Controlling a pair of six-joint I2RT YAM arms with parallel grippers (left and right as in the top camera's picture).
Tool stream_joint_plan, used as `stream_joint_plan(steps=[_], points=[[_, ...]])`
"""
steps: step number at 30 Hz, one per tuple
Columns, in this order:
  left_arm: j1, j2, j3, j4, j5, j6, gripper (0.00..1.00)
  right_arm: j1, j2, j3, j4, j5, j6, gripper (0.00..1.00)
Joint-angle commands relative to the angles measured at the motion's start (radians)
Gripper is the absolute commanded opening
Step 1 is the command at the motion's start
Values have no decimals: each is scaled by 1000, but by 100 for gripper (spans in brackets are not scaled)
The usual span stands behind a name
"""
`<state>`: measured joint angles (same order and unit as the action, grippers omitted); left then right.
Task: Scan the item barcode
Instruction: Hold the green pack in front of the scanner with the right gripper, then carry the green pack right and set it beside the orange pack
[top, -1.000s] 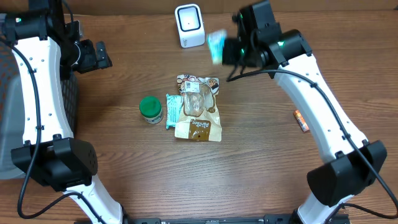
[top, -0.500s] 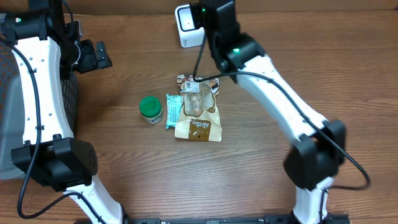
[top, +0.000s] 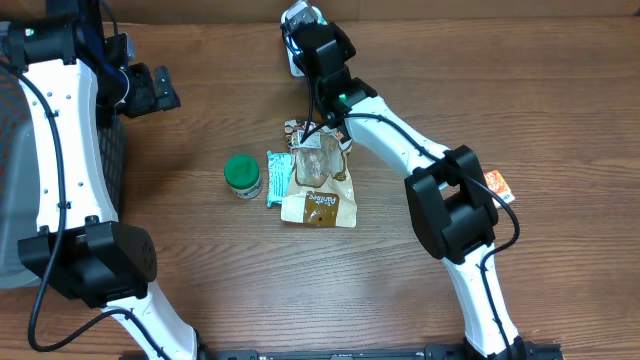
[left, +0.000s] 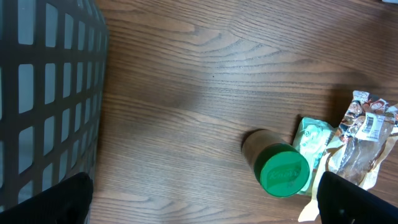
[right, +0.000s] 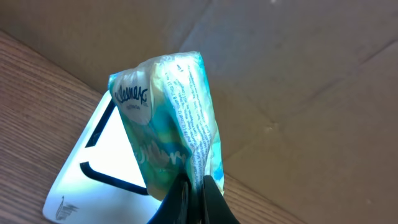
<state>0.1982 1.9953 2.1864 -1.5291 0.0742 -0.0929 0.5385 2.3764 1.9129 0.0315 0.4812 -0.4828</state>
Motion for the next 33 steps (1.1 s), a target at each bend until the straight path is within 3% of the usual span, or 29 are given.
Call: stream_joint_plan(steps=[1, 16, 22, 25, 31, 33], points=[[4, -26, 2, 1, -4, 26, 100, 1, 22, 12, 34, 13, -25, 4], [4, -26, 2, 1, -4, 26, 100, 4, 31, 12, 18, 12, -43, 4], [4, -26, 2, 1, -4, 26, 100, 35, -33, 12, -97, -38, -21, 4], [4, -26, 2, 1, -4, 26, 100, 47, -119, 12, -207, -117, 95, 4], [4, -26, 2, 1, -4, 26, 99, 24, -408, 12, -621, -435, 669, 4], [4, -26, 2, 1, -4, 26, 100, -2, -489, 12, -790, -476, 726, 4]])
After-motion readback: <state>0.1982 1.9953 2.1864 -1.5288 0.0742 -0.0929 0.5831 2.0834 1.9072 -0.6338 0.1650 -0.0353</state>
